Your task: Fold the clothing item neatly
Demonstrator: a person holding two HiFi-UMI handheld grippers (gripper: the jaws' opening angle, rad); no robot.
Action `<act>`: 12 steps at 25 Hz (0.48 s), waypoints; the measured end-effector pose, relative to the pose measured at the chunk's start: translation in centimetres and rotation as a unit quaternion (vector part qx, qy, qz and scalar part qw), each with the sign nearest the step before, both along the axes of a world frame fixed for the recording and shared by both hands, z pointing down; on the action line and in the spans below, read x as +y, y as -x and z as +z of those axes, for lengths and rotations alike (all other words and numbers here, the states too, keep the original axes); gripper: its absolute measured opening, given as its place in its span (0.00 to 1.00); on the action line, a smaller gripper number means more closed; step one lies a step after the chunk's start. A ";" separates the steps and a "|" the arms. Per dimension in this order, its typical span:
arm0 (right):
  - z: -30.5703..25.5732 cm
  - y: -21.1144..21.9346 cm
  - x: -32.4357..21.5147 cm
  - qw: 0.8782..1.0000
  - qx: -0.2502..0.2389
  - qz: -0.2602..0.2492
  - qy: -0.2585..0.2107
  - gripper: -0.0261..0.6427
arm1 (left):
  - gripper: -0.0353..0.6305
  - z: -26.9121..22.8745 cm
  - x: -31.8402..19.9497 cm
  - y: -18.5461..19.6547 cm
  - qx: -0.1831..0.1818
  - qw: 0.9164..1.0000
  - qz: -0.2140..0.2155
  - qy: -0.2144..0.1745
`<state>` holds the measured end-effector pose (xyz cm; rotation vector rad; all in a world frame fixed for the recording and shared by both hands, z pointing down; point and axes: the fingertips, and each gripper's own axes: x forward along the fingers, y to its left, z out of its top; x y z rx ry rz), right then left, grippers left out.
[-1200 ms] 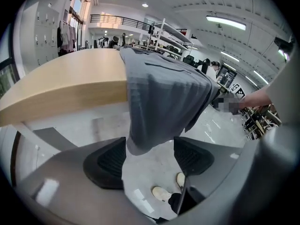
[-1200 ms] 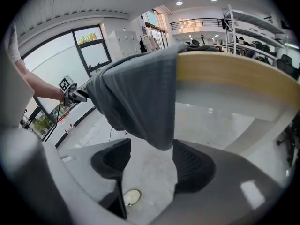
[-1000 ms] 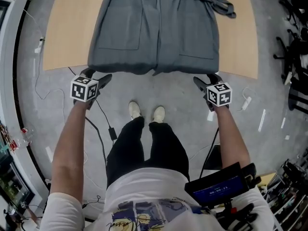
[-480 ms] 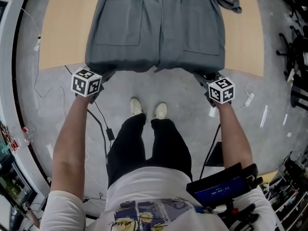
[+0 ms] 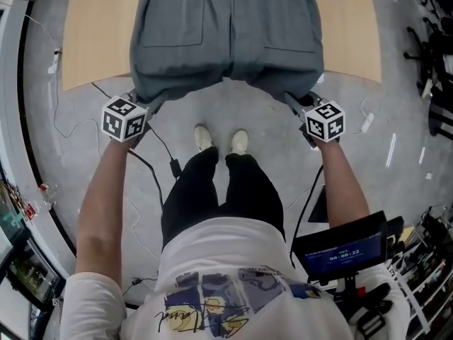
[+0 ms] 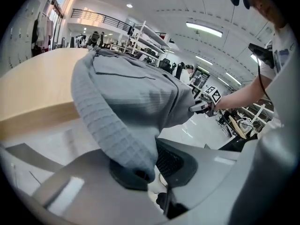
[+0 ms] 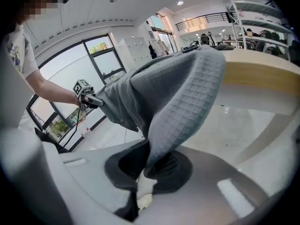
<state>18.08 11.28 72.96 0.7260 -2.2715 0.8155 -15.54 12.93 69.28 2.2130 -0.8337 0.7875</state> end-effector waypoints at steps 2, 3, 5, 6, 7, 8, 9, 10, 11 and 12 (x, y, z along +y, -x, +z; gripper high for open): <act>-1.1 0.0 0.9 1.000 -0.005 0.009 -0.001 0.06 | 0.09 -1.0 0.7 -0.3 0.016 1.000 0.001 0.002; -1.7 0.1 1.2 1.000 -0.009 0.013 -0.001 0.06 | 0.09 -1.6 0.9 -0.4 0.023 1.000 0.000 0.002; -3.1 0.4 1.7 1.000 -0.018 0.022 -0.003 0.06 | 0.09 -2.7 1.5 -0.3 0.029 1.000 0.000 0.002; -3.8 0.5 2.0 0.999 -0.023 0.028 -0.005 0.06 | 0.09 -3.1 1.9 -0.2 0.028 1.000 0.002 0.003; -4.6 0.6 2.3 0.999 -0.028 0.033 -0.007 0.06 | 0.09 -3.4 2.3 -0.2 0.028 1.000 0.004 0.003; -5.3 0.5 2.7 0.999 -0.031 0.038 -0.008 0.06 | 0.09 -3.8 2.6 -0.4 0.030 1.000 0.007 0.004; -6.0 0.3 3.1 0.998 -0.034 0.043 -0.008 0.06 | 0.09 -4.2 3.0 -0.6 0.035 0.999 0.007 0.005; -6.7 0.1 3.6 0.998 -0.037 0.046 -0.008 0.06 | 0.09 -4.6 3.3 -0.8 0.043 0.999 0.006 0.007; -7.3 0.0 4.0 0.998 -0.040 0.048 -0.006 0.06 | 0.09 -5.1 3.6 -1.0 0.053 0.999 0.004 0.008; -8.0 -0.1 4.4 0.998 -0.045 0.048 -0.004 0.06 | 0.09 -5.6 3.8 -1.2 0.063 0.998 0.002 0.009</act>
